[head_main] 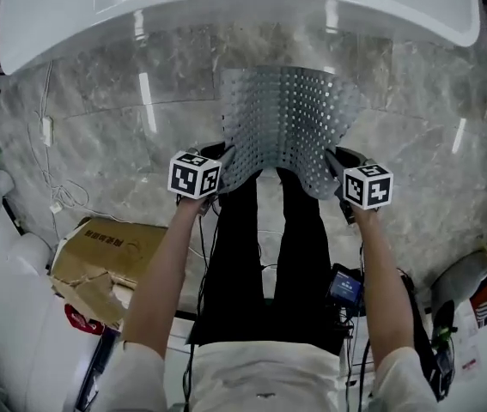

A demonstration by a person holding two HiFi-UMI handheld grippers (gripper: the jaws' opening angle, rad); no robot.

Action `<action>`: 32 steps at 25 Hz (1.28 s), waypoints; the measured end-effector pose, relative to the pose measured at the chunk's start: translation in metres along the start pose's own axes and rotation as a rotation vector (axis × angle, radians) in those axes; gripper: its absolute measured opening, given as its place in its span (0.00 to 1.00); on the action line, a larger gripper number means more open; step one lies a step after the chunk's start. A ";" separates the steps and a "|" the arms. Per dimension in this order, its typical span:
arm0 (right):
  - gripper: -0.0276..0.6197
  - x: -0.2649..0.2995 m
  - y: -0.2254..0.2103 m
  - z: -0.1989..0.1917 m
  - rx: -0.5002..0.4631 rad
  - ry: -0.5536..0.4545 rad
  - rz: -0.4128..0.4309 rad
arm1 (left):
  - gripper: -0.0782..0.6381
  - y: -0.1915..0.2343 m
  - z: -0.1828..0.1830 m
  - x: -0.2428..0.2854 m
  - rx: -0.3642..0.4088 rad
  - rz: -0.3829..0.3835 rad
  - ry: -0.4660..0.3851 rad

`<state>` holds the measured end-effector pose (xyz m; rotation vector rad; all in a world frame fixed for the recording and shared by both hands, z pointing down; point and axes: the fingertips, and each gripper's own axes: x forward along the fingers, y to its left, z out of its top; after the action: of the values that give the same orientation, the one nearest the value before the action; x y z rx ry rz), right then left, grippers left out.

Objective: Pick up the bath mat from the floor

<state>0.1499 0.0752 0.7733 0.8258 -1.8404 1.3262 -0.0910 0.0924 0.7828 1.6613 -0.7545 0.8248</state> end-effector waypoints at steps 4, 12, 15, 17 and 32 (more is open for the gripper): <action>0.13 -0.050 0.026 0.008 -0.015 -0.039 0.002 | 0.21 -0.029 0.002 -0.054 -0.033 0.006 -0.055; 0.13 -0.146 0.092 0.073 -0.064 -0.222 0.051 | 0.21 -0.079 0.038 -0.143 -0.094 -0.023 -0.229; 0.13 -0.173 0.112 0.099 -0.100 -0.276 0.064 | 0.21 -0.094 0.055 -0.172 -0.117 -0.037 -0.306; 0.13 -0.190 0.129 0.112 -0.113 -0.315 0.068 | 0.21 -0.101 0.061 -0.196 -0.139 -0.053 -0.353; 0.13 -0.316 0.197 0.194 -0.316 -0.518 0.053 | 0.21 -0.127 0.138 -0.350 -0.167 -0.127 -0.649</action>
<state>0.1252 -0.0294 0.3672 1.0154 -2.4083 0.8601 -0.1625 0.0096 0.4010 1.8116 -1.1090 0.1096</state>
